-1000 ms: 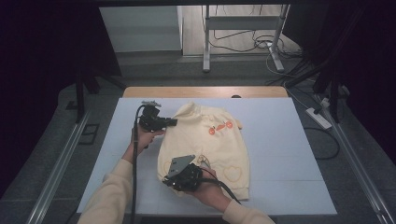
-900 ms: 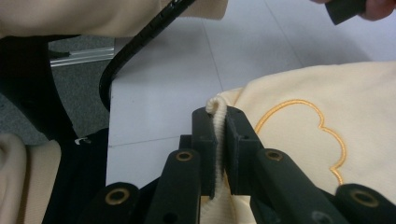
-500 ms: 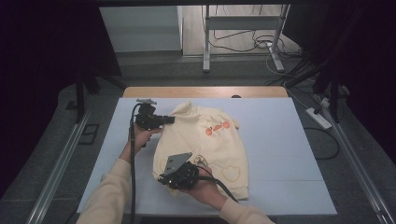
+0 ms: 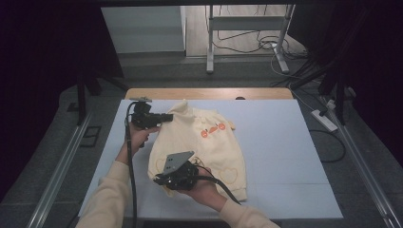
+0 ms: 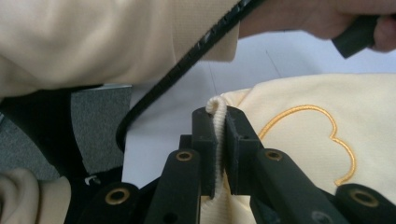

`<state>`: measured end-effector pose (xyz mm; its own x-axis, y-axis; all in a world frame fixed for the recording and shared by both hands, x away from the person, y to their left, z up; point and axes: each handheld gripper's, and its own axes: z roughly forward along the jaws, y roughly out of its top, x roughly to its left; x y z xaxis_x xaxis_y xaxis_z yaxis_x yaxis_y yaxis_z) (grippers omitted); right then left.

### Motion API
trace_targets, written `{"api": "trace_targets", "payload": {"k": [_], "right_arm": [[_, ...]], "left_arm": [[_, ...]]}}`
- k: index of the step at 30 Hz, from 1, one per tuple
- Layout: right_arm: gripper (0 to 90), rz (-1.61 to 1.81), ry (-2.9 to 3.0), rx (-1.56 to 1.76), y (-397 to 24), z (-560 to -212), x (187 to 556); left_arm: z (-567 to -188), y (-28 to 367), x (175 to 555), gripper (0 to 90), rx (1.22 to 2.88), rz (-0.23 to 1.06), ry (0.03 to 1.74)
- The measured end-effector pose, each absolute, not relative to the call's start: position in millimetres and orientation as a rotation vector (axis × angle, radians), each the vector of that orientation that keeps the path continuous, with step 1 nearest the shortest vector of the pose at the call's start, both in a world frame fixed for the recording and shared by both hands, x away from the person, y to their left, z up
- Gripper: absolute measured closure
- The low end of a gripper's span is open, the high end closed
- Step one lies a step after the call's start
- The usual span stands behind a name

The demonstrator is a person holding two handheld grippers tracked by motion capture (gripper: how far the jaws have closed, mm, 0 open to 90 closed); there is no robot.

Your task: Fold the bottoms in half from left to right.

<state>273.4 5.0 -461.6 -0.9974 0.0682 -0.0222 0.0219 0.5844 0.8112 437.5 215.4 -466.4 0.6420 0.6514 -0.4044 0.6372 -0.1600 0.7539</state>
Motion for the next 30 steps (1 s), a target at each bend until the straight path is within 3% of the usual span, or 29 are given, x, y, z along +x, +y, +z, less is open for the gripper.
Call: {"api": "trace_targets", "payload": {"k": [10, 18, 30], "right_arm": [[83.3, 1.371, 2.779, 0.105, -2.0, -471.7, 275.3], [83.4, 1.477, 2.721, 0.057, -0.9, -453.8, 269.9], [83.5, 1.418, 2.759, 0.121, -15.4, -464.1, 274.6]], "left_arm": [[-472.3, 214.6, 440.0, 82.9, 1.849, 0.005, 1.049], [-452.0, 222.6, 431.0, 82.9, 1.814, 0.043, 1.012], [-463.5, 216.3, 436.0, 82.8, 1.822, 0.023, 1.044]]}}
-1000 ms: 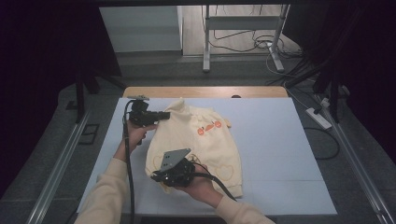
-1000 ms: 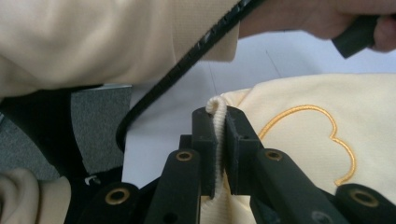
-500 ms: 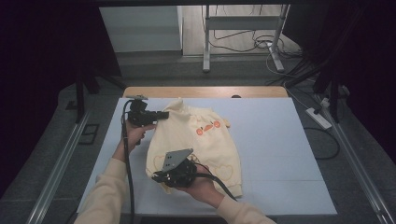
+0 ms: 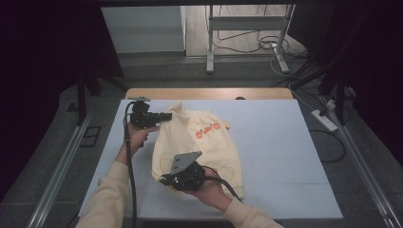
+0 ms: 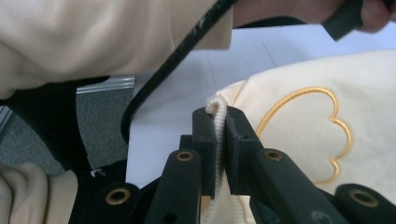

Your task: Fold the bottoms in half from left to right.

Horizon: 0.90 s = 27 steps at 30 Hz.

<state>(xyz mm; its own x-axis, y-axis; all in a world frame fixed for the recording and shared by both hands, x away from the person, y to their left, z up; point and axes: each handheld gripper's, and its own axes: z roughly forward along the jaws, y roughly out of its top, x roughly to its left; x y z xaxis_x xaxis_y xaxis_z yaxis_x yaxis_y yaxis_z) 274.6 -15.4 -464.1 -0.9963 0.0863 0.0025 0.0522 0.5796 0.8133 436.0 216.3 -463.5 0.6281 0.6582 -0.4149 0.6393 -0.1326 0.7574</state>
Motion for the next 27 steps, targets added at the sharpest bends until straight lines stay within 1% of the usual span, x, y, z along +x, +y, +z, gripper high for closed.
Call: {"api": "trace_targets", "payload": {"k": [7, 27], "right_arm": [[83.6, 1.406, 2.748, 0.17, -31.4, -465.6, 274.9], [83.6, 1.386, 2.743, 0.203, -47.1, -468.7, 273.8]], "left_arm": [[-466.3, 210.6, 436.5, 82.8, 1.812, 0.018, 1.042], [-467.6, 195.2, 436.6, 82.8, 1.815, 0.007, 1.011]]}}
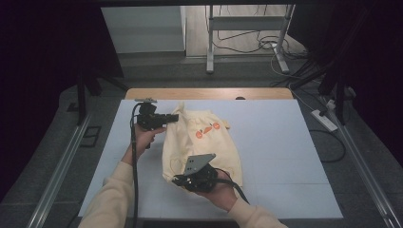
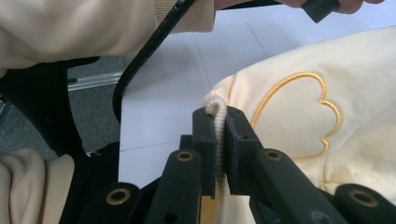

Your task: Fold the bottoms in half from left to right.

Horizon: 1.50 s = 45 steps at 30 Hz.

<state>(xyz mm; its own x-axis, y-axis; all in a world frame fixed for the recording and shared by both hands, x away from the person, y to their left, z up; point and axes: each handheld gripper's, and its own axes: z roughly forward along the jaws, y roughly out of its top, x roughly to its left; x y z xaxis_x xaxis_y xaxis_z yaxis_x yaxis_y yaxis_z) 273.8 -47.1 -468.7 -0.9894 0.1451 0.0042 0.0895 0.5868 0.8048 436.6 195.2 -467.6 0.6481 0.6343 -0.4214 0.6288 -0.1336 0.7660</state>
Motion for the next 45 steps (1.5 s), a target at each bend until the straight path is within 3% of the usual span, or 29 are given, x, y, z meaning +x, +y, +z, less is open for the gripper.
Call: {"api": "trace_targets", "payload": {"k": [45], "right_arm": [[83.7, 1.36, 2.715, 0.309, -91.3, -468.6, 272.4]], "left_arm": [[-471.2, 158.4, 438.2, 82.5, 1.827, 0.002, 0.98]]}}
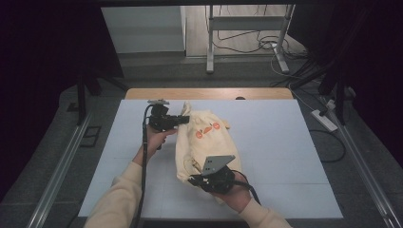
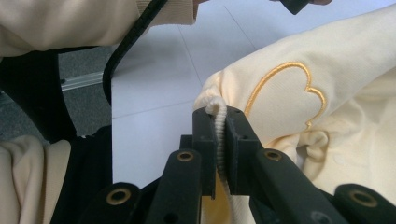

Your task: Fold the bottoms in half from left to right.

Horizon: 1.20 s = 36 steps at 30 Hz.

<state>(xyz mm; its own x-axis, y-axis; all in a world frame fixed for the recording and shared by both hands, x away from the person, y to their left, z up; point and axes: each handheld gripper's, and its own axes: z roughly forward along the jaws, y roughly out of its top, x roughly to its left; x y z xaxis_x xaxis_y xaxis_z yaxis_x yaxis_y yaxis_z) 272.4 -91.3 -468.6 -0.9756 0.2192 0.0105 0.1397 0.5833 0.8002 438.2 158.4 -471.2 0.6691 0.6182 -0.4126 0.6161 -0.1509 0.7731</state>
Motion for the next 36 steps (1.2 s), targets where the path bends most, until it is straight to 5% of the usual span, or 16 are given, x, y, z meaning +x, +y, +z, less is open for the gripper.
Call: {"api": "trace_targets", "payload": {"k": [36], "right_arm": [[83.7, 1.362, 2.696, 0.407, -123.3, -474.2, 268.6]], "left_arm": [[-475.4, 135.6, 438.6, 82.4, 1.846, -0.005, 0.952]]}}
